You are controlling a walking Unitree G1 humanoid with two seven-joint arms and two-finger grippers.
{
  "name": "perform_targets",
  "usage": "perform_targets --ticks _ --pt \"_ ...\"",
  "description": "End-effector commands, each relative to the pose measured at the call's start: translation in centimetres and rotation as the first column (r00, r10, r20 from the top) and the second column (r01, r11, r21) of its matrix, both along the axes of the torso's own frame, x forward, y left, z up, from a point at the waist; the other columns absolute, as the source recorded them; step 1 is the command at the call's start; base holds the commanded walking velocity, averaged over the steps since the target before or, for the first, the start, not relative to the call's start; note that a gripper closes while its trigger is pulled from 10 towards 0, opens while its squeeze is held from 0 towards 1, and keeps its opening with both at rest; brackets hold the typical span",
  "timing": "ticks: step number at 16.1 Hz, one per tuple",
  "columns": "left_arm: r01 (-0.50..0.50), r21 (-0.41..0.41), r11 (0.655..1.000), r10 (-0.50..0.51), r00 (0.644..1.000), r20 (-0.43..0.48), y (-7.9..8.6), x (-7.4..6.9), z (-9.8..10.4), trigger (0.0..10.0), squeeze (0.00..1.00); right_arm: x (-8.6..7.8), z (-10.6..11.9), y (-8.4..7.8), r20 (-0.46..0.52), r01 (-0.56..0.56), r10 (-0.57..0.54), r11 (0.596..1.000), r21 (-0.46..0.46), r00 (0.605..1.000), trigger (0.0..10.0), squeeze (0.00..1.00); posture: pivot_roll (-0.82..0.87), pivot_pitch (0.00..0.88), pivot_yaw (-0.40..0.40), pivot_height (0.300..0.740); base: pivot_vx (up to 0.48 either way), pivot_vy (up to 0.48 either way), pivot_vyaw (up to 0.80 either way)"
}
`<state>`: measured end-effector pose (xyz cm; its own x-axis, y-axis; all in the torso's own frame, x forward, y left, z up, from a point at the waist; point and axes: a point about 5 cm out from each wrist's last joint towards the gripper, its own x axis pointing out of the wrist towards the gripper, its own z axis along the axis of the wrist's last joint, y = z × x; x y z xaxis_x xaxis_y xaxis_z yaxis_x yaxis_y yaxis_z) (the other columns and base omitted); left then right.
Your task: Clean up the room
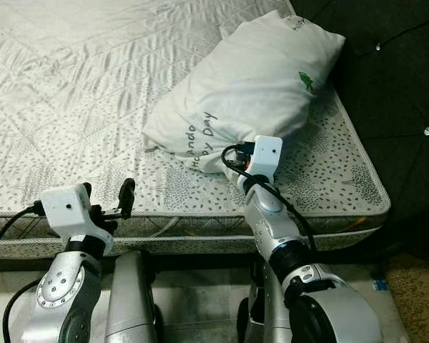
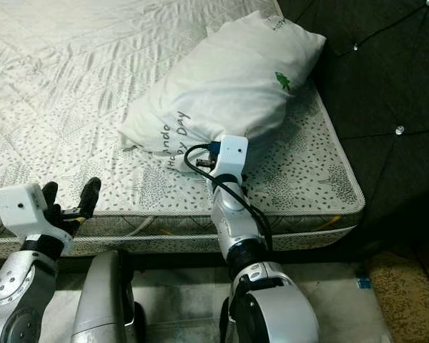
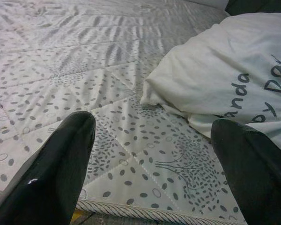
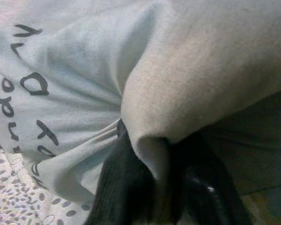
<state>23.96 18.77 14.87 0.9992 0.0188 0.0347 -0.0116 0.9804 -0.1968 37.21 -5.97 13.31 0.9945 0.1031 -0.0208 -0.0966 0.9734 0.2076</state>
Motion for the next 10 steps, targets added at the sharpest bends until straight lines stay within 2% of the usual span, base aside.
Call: perform_targets --ticks 1,2,6,10 --pt "-0.004 -0.009 1.0 0.004 1.0 -0.017 0.1 0.0 -0.2 10.0 0.0 0.5 0.6 -0.3 0.004 0.018 -0.018 1.0 -0.002 1.0 0.0 0.0 0.22 0.182 -0.015 0.525 0.0 0.0 0.0" --pt "-0.006 -0.013 1.0 0.005 1.0 -0.018 0.1 0.1 -0.2 10.0 0.0 1.0 1.0 -1.5 0.0 0.052 -0.052 0.999 -0.01 0.999 0.0 0.0 0.22 0.185 -0.018 0.525 0.0 0.0 0.0" --pt "-0.015 -0.005 1.0 0.015 1.0 -0.018 0.4 -0.1 -0.3 10.0 0.0 3.5 6.0 -6.7 0.126 0.171 -0.162 0.983 -0.062 0.979 0.0 0.0 0.21 0.184 -0.02 0.525 0.0 0.0 0.0" --pt "-0.018 -0.007 1.0 0.018 1.0 -0.006 0.3 0.2 -0.1 10.0 0.0 4.1 8.3 -11.8 0.156 0.306 -0.29 0.947 -0.098 0.944 0.0 0.0 0.22 0.182 -0.021 0.525 0.0 0.0 0.0"
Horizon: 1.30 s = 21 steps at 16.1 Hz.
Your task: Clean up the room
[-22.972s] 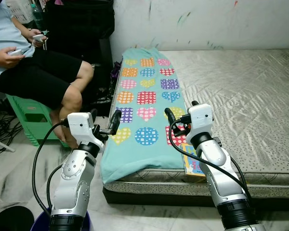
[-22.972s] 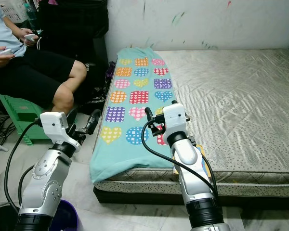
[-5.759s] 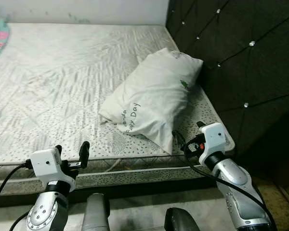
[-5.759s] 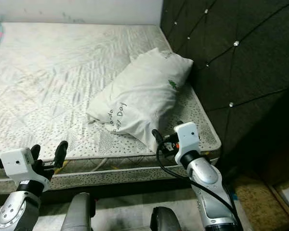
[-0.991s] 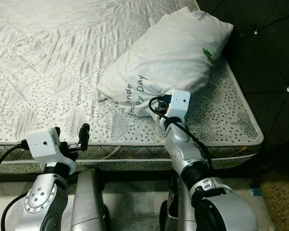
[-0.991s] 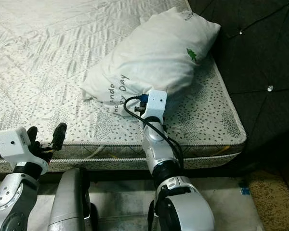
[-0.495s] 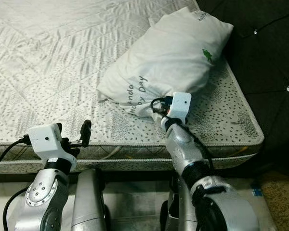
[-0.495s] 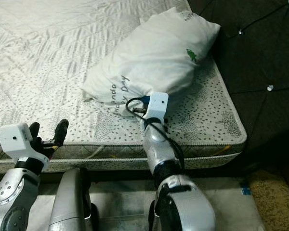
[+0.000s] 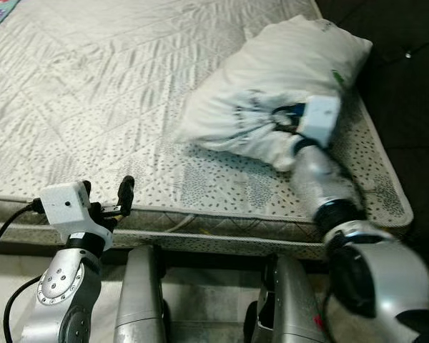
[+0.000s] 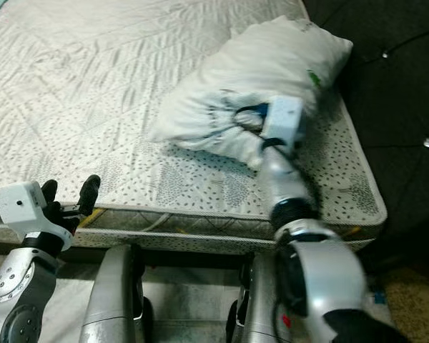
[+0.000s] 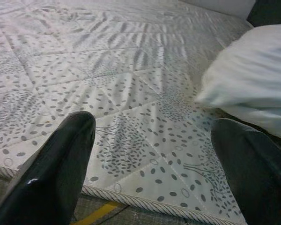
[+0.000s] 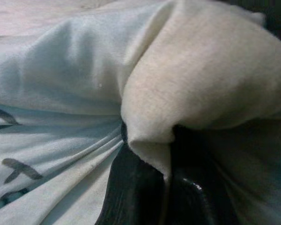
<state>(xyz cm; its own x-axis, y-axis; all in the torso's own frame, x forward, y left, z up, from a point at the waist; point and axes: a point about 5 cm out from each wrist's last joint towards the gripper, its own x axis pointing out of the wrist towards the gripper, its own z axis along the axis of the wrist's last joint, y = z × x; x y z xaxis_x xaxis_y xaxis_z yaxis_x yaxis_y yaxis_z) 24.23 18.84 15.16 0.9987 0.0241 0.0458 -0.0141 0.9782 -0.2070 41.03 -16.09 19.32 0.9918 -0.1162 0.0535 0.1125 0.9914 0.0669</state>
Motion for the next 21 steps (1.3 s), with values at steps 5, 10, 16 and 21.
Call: perform_targets --ticks 5,10,16,21 --pt "-0.03 0.011 0.999 0.03 0.999 -0.015 0.7 -0.2 -0.4 10.0 0.0 0.0 5.1 -7.4 0.119 0.197 -0.189 0.978 -0.065 0.975 0.0 0.0 0.21 0.173 -0.011 0.525 0.0 0.0 0.0" --pt "-0.015 0.011 1.0 0.015 1.0 -0.011 0.5 0.3 -0.3 10.0 0.0 -1.3 8.9 -12.8 0.199 0.307 -0.273 0.937 -0.166 0.941 0.0 0.0 0.19 0.167 0.002 0.525 0.0 0.0 0.0" --pt "-0.004 0.005 1.0 0.004 1.0 -0.02 0.2 0.3 -0.8 10.0 0.0 -4.6 5.5 -18.6 0.131 0.43 -0.411 0.883 -0.19 0.902 0.0 0.0 0.15 0.158 0.013 0.525 0.0 0.0 0.0" --pt "0.014 0.009 1.0 -0.014 1.0 -0.018 0.2 0.8 -0.9 10.0 0.0 -7.2 -1.3 -19.1 0.041 0.45 -0.451 0.872 -0.19 0.891 0.0 0.0 0.11 0.153 0.026 0.525 0.0 0.0 0.0"
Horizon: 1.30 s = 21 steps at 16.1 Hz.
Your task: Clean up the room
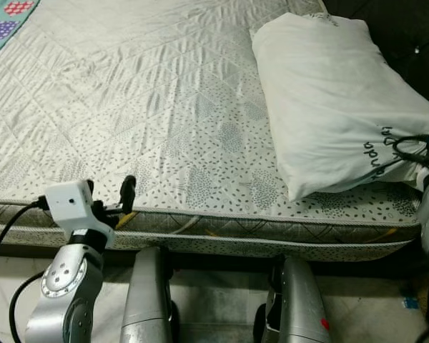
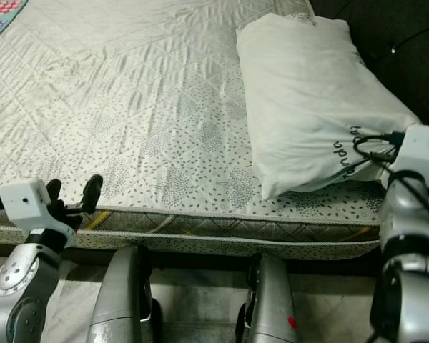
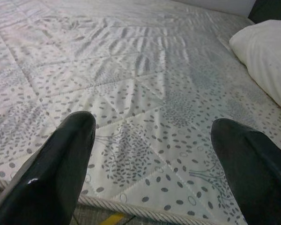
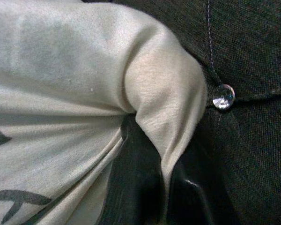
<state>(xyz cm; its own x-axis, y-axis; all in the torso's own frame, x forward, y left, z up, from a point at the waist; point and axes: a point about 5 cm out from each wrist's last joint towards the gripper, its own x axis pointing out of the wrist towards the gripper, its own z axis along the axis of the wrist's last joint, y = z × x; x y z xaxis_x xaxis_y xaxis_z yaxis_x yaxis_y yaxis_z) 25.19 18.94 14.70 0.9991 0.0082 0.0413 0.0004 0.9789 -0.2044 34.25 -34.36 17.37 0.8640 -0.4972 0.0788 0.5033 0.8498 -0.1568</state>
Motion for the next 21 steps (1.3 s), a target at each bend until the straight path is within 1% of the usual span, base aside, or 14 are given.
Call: perform_targets --ticks 1,3,5,9,10,11,12,13,14,17,20,21 --pt "-0.002 0.006 1.0 0.002 1.0 -0.013 0.1 -0.1 -0.4 10.0 0.0 -0.7 -0.1 -0.5 0.048 0.04 -0.041 0.999 0.019 0.998 0.0 0.0 0.11 0.153 0.026 0.525 0.0 0.0 0.0" --pt "0.005 0.008 1.0 -0.005 1.0 -0.016 0.2 -0.1 -0.5 10.0 0.0 -1.4 -0.8 0.1 0.061 0.024 -0.024 1.0 0.01 0.998 0.0 0.0 0.1 0.15 0.032 0.525 0.0 0.0 0.0" --pt "0.022 0.006 1.0 -0.022 1.0 -0.019 -0.1 0.1 -0.7 10.0 0.0 -2.7 -1.7 1.4 0.069 -0.02 0.02 1.0 0.005 0.997 0.0 0.0 0.09 0.142 0.038 0.525 0.0 0.0 0.0" --pt "0.03 0.005 1.0 -0.03 0.999 -0.019 -0.3 0.1 -0.7 10.0 0.0 -4.0 -2.2 3.1 0.063 -0.063 0.062 0.998 0.004 0.996 0.0 0.0 0.08 0.14 0.036 0.525 0.0 0.0 0.0" --pt "0.032 0.005 0.999 -0.032 0.999 -0.02 -0.3 0.1 -0.8 10.0 0.0 -4.5 -2.5 3.8 0.051 -0.085 0.084 0.996 0.008 0.995 0.0 0.0 0.08 0.139 0.034 0.525 0.0 0.0 0.0" --pt "0.032 0.007 0.999 -0.032 0.999 -0.02 -0.2 0.1 -0.9 10.0 0.0 -5.7 -3.4 5.7 0.016 -0.125 0.124 0.991 0.04 0.992 0.0 0.0 0.08 0.138 0.035 0.525 0.0 0.0 0.0" --pt "0.031 0.008 0.999 -0.031 0.999 -0.02 -0.2 0.1 -0.9 10.0 0.0 -6.0 -3.8 6.3 0.007 -0.135 0.135 0.989 0.052 0.991 0.0 0.0 0.08 0.138 0.035 0.525 0.0 0.0 0.0" --pt "0.031 0.008 0.999 -0.031 0.999 -0.019 -0.2 0.1 -0.8 10.0 0.0 -6.5 -4.1 7.3 0.0 -0.146 0.146 0.987 0.069 0.989 0.0 0.0 0.08 0.139 0.034 0.525 0.0 0.0 0.0" --pt "0.032 0.008 0.999 -0.032 0.999 -0.019 -0.2 0.1 -0.8 10.0 0.0 -6.7 -4.1 7.7 -0.006 -0.15 0.151 0.986 0.076 0.988 0.0 0.0 0.08 0.14 0.037 0.525 0.0 0.0 0.0" --pt "0.034 0.012 0.999 -0.034 0.999 -0.022 -0.1 0.0 -0.9 10.0 0.0 -7.4 -3.9 8.4 -0.033 -0.143 0.147 0.985 0.097 0.989 0.0 0.0 0.08 0.143 0.046 0.525 0.0 0.0 0.0" --pt "0.04 0.014 0.999 -0.04 0.999 -0.021 -0.3 0.3 -0.8 10.0 0.0 -7.0 -3.6 8.2 -0.039 -0.131 0.135 0.986 0.106 0.99 0.0 0.0 0.09 0.147 0.049 0.525 0.0 0.0 0.0" --pt "0.042 0.014 0.999 -0.041 0.999 -0.02 -0.4 0.3 -0.8 10.0 0.0 -6.4 -3.3 8.1 -0.035 -0.132 0.136 0.986 0.101 0.99 0.0 0.0 0.09 0.148 0.049 0.525 0.0 0.0 0.0"
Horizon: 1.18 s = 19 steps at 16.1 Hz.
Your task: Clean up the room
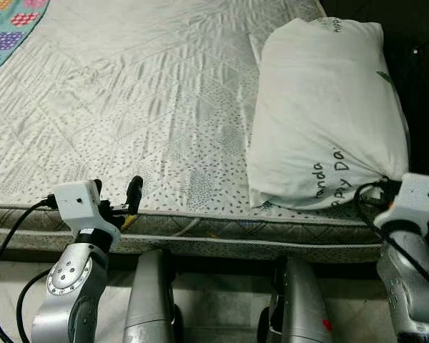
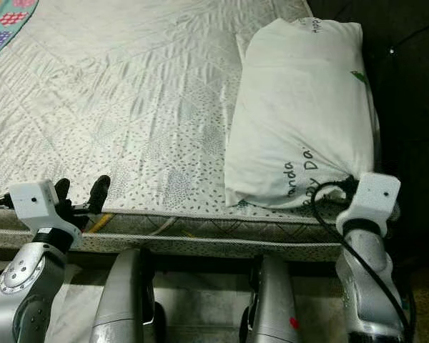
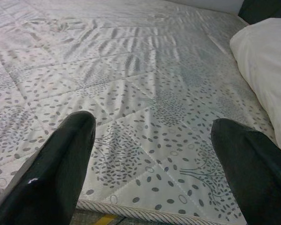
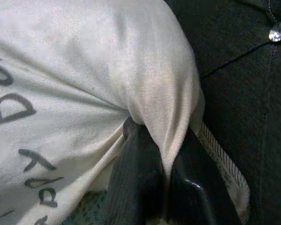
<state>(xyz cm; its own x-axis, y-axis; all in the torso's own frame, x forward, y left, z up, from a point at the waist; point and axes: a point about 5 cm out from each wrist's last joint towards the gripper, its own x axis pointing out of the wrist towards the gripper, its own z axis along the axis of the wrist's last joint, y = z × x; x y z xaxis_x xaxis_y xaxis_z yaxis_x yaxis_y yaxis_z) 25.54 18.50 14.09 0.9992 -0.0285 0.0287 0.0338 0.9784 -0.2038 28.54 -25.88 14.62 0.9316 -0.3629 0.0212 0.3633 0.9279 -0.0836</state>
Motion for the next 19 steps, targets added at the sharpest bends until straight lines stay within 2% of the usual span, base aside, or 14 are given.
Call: perform_targets --ticks 1,2,3,6,7,9,11,12,15,17,19 --pt "0.005 0.013 1.0 -0.005 1.0 -0.006 0.0 0.0 -0.1 10.0 0.0 0.6 0.1 -1.2 -0.014 0.024 -0.024 1.0 -0.004 1.0 0.0 0.0 0.09 0.15 0.049 0.525 0.0 0.0 0.0" --pt "0.003 0.012 1.0 -0.003 1.0 -0.006 0.0 0.0 -0.1 10.0 0.0 1.1 0.5 -1.5 -0.009 0.024 -0.024 1.0 -0.01 1.0 0.0 0.0 0.09 0.151 0.047 0.525 0.0 0.0 0.0" --pt "-0.001 0.013 1.0 0.001 1.0 -0.007 0.2 -0.1 -0.1 10.0 0.0 2.5 1.6 -2.5 0.014 0.028 -0.027 0.999 -0.035 1.0 0.0 0.0 0.09 0.153 0.045 0.525 0.0 0.0 0.0" --pt "-0.013 0.014 1.0 0.013 1.0 -0.008 0.3 -0.3 -0.2 10.0 0.0 5.3 4.8 -5.0 0.072 0.06 -0.054 0.994 -0.091 0.996 0.0 0.0 0.1 0.157 0.038 0.525 0.0 0.0 0.0" --pt "-0.015 0.015 1.0 0.015 1.0 -0.008 0.3 -0.3 -0.2 10.0 0.0 5.7 5.3 -5.5 0.081 0.071 -0.063 0.993 -0.095 0.995 0.0 0.0 0.1 0.158 0.036 0.525 0.0 0.0 0.0" --pt "-0.035 0.018 0.999 0.035 0.999 -0.008 0.7 -0.6 -0.2 10.0 0.0 6.4 8.1 -8.0 0.125 0.145 -0.132 0.984 -0.102 0.983 0.0 0.0 0.11 0.159 0.029 0.525 0.0 0.0 0.0" --pt "-0.039 0.018 0.999 0.039 0.999 -0.008 0.7 -0.7 -0.2 10.0 0.0 6.4 9.1 -9.1 0.141 0.19 -0.173 0.975 -0.118 0.975 0.0 0.0 0.11 0.163 0.027 0.525 0.0 0.0 0.0" --pt "-0.04 0.018 0.999 0.04 0.999 -0.009 0.7 -0.7 -0.2 10.0 0.0 6.2 9.0 -9.7 0.141 0.21 -0.194 0.972 -0.108 0.971 0.0 0.0 0.11 0.164 0.026 0.525 0.0 0.0 0.0" --pt "-0.038 0.017 0.999 0.038 0.999 -0.01 0.7 -0.7 -0.2 10.0 0.0 6.1 7.1 -9.0 0.111 0.175 -0.161 0.977 -0.12 0.981 0.0 0.0 0.11 0.164 0.029 0.525 0.0 0.0 0.0" --pt "-0.034 0.017 0.999 0.034 0.999 -0.008 0.6 -0.5 -0.2 10.0 0.0 5.5 4.8 -8.3 0.088 0.153 -0.142 0.98 -0.13 0.986 0.0 0.0 0.11 0.16 0.031 0.525 0.0 0.0 0.0" --pt "-0.031 0.015 0.999 0.031 0.999 -0.008 0.5 -0.3 -0.2 10.0 0.0 4.2 1.8 -7.7 0.038 0.141 -0.137 0.983 -0.115 0.99 0.0 0.0 0.1 0.152 0.029 0.525 0.0 0.0 0.0"
